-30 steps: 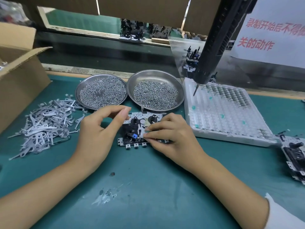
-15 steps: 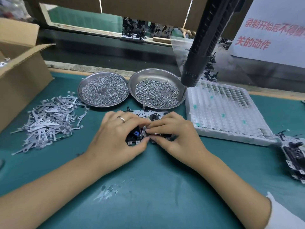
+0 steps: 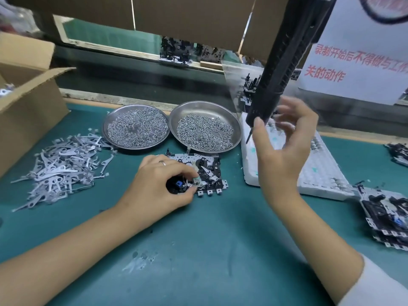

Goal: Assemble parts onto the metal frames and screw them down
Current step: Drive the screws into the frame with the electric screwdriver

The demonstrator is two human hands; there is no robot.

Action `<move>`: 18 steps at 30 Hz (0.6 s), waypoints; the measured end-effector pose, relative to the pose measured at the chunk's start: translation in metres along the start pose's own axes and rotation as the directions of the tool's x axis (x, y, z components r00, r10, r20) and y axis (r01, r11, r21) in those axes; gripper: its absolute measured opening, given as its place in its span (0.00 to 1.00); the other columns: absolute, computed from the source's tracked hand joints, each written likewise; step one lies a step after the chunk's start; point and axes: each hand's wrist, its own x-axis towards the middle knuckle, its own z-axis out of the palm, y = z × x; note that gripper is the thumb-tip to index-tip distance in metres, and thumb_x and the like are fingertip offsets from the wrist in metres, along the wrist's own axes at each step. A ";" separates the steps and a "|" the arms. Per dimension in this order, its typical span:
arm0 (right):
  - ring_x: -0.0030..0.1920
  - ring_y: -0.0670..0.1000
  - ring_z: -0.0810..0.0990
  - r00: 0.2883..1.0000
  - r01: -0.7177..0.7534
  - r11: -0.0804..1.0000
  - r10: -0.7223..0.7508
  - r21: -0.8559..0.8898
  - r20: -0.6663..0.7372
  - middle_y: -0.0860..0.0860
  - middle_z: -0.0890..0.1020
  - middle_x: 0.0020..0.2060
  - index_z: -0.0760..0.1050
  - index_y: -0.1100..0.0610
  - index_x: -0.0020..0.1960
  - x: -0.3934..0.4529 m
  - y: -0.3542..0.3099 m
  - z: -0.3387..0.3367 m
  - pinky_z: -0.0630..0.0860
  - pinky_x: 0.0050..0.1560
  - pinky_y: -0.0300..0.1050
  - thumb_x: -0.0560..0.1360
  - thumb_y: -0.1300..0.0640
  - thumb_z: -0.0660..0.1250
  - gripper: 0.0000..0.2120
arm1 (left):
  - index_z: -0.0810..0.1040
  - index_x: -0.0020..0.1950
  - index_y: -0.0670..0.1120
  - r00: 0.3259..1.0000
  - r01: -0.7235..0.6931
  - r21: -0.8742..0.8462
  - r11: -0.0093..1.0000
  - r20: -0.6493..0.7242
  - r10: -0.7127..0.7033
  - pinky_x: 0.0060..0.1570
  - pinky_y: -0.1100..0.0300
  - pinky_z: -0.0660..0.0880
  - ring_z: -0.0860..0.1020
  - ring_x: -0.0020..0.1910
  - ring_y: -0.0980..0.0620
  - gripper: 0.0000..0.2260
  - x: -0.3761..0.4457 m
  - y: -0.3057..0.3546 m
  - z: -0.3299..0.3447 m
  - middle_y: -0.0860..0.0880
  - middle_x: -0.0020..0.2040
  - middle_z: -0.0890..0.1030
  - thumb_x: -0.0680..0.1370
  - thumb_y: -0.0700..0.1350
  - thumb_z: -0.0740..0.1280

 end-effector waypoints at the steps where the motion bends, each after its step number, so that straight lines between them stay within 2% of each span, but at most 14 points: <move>1: 0.53 0.51 0.75 0.997 -0.082 0.996 0.082 0.039 0.005 0.53 0.75 0.53 0.66 0.53 0.64 0.015 -0.003 0.001 0.73 0.56 0.48 0.73 0.57 0.69 0.22 | 0.83 0.44 0.52 1.000 0.003 -0.006 1.000 -0.001 -0.003 0.57 0.59 0.65 0.72 0.45 0.62 0.08 0.000 0.000 0.000 0.64 0.40 0.79 0.66 0.49 0.71; 3: 0.52 0.49 0.78 0.974 -0.214 0.968 0.202 0.130 0.100 0.52 0.76 0.54 0.58 0.53 0.71 0.043 -0.010 0.007 0.76 0.57 0.50 0.73 0.52 0.70 0.32 | 0.83 0.44 0.51 1.000 0.009 -0.016 1.000 -0.004 -0.009 0.57 0.61 0.65 0.72 0.46 0.62 0.08 0.001 0.001 -0.001 0.64 0.40 0.79 0.66 0.48 0.73; 5: 0.49 0.49 0.79 0.969 -0.234 0.957 0.215 0.171 0.120 0.52 0.78 0.53 0.56 0.56 0.73 0.063 -0.016 0.015 0.78 0.55 0.51 0.73 0.53 0.70 0.34 | 0.84 0.44 0.52 1.000 0.014 -0.021 1.000 -0.005 -0.015 0.58 0.63 0.64 0.72 0.46 0.63 0.09 0.001 0.001 -0.001 0.65 0.40 0.79 0.66 0.44 0.77; 7: 0.41 0.48 0.79 0.977 -0.213 0.946 0.201 0.242 0.075 0.52 0.78 0.46 0.57 0.58 0.71 0.071 -0.020 0.024 0.80 0.46 0.47 0.74 0.55 0.70 0.32 | 0.84 0.44 0.51 1.000 0.020 -0.027 0.999 -0.005 -0.020 0.57 0.65 0.63 0.72 0.48 0.64 0.11 0.001 0.000 -0.002 0.67 0.40 0.78 0.65 0.40 0.79; 10: 0.30 0.51 0.76 0.979 -0.202 0.915 0.186 0.350 0.080 0.55 0.76 0.39 0.58 0.58 0.70 0.068 -0.024 0.036 0.76 0.31 0.44 0.75 0.58 0.68 0.28 | 0.84 0.43 0.51 1.000 0.023 -0.042 0.999 -0.009 -0.023 0.58 0.68 0.62 0.72 0.49 0.64 0.10 0.001 0.000 -0.001 0.68 0.40 0.78 0.65 0.42 0.79; 13: 0.24 0.51 0.74 0.980 -0.194 0.875 0.151 0.443 0.131 0.59 0.74 0.33 0.63 0.62 0.63 0.051 -0.029 0.046 0.72 0.26 0.41 0.76 0.59 0.67 0.20 | 0.84 0.43 0.51 0.999 0.034 -0.054 0.998 -0.008 -0.034 0.58 0.69 0.61 0.73 0.47 0.62 0.08 0.001 0.000 -0.001 0.66 0.40 0.79 0.65 0.48 0.73; 15: 0.22 0.52 0.72 0.975 -0.209 0.842 0.138 0.498 0.175 0.58 0.72 0.31 0.66 0.57 0.55 0.034 -0.032 0.051 0.71 0.25 0.40 0.76 0.60 0.66 0.12 | 0.84 0.43 0.51 0.999 0.042 -0.063 0.997 -0.005 -0.042 0.58 0.68 0.61 0.72 0.46 0.61 0.09 0.002 0.000 -0.001 0.66 0.39 0.79 0.64 0.49 0.72; 18: 0.21 0.52 0.71 0.961 -0.269 0.786 0.177 0.557 0.215 0.55 0.72 0.28 0.66 0.51 0.49 0.013 -0.035 0.055 0.69 0.24 0.39 0.75 0.59 0.66 0.09 | 0.85 0.43 0.51 0.999 0.048 -0.070 0.996 -0.007 -0.048 0.58 0.67 0.62 0.72 0.46 0.61 0.09 0.002 0.002 -0.002 0.65 0.39 0.78 0.64 0.49 0.73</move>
